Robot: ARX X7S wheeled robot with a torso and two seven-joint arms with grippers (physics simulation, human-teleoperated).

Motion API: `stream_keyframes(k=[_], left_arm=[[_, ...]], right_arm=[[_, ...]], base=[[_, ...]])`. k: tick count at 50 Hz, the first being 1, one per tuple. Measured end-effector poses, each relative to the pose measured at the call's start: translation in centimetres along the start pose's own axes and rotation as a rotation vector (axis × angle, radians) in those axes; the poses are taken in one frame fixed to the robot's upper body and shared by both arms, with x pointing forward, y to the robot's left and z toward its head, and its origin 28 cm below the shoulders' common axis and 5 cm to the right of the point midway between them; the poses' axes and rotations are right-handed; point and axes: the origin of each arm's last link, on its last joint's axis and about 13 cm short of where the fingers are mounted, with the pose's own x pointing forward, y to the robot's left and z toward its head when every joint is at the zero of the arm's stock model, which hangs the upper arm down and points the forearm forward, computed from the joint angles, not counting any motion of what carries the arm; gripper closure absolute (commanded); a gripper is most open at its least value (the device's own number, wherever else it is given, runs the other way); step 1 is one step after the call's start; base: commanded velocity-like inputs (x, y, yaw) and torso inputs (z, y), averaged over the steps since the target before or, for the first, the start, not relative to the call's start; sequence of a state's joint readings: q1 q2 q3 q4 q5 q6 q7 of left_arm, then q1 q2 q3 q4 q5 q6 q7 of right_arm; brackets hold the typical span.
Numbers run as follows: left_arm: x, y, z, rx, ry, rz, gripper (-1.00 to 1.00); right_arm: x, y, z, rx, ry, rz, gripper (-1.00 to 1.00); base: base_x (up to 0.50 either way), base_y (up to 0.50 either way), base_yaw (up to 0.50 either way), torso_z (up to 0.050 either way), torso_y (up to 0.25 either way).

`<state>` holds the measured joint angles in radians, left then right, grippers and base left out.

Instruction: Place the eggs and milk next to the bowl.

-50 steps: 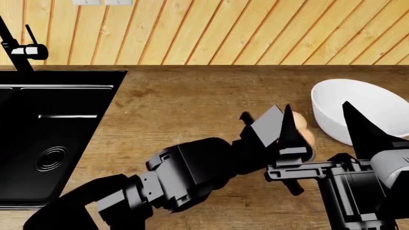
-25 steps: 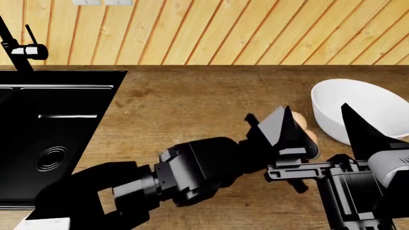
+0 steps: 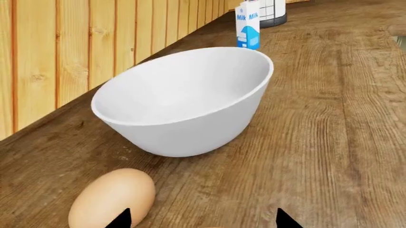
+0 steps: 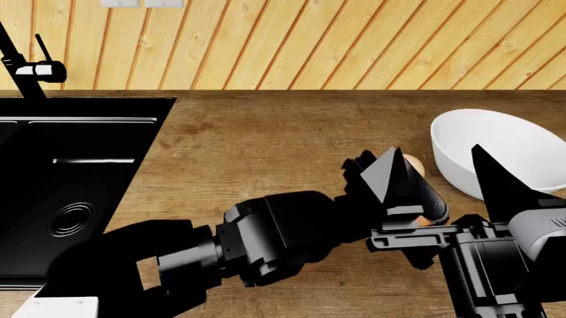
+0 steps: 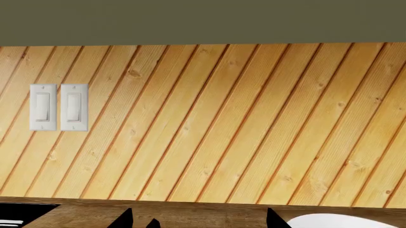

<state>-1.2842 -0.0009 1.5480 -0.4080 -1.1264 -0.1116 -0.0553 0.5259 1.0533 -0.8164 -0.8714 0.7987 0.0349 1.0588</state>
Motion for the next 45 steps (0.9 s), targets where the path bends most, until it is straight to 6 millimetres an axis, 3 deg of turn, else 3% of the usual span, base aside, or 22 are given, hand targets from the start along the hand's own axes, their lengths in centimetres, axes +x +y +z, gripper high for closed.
stream_keyframes(k=[16, 38, 41, 45], left_arm=[[-1.2, -1.1, 1.3, -0.002, -0.038, 0.009, -1.0], [-1.7, -0.6, 0.6, 0.006, -0.013, 0.077, -1.0], [-2.0, -0.6, 0.8, 0.006, -0.017, 0.078, -1.0], [-3.9, -0.7, 1.2, 0.009, -0.055, 0.103, -1.0]], right_arm=[[0.0, 0.0, 0.2, 0.002, -0.006, 0.004, -1.0], [-1.2, 0.0, 1.4, 0.024, -0.047, 0.031, -1.0], [-1.4, 0.0, 1.5, 0.026, -0.053, 0.033, -1.0], [-1.6, 0.1, 1.8, 0.027, -0.063, 0.035, -1.0]], base=[[0.0, 0.0, 0.0, 0.0, 0.0], [0.0, 0.0, 0.0, 0.0, 0.0], [0.0, 0.0, 0.0, 0.0, 0.0], [0.0, 0.0, 0.0, 0.0, 0.0]])
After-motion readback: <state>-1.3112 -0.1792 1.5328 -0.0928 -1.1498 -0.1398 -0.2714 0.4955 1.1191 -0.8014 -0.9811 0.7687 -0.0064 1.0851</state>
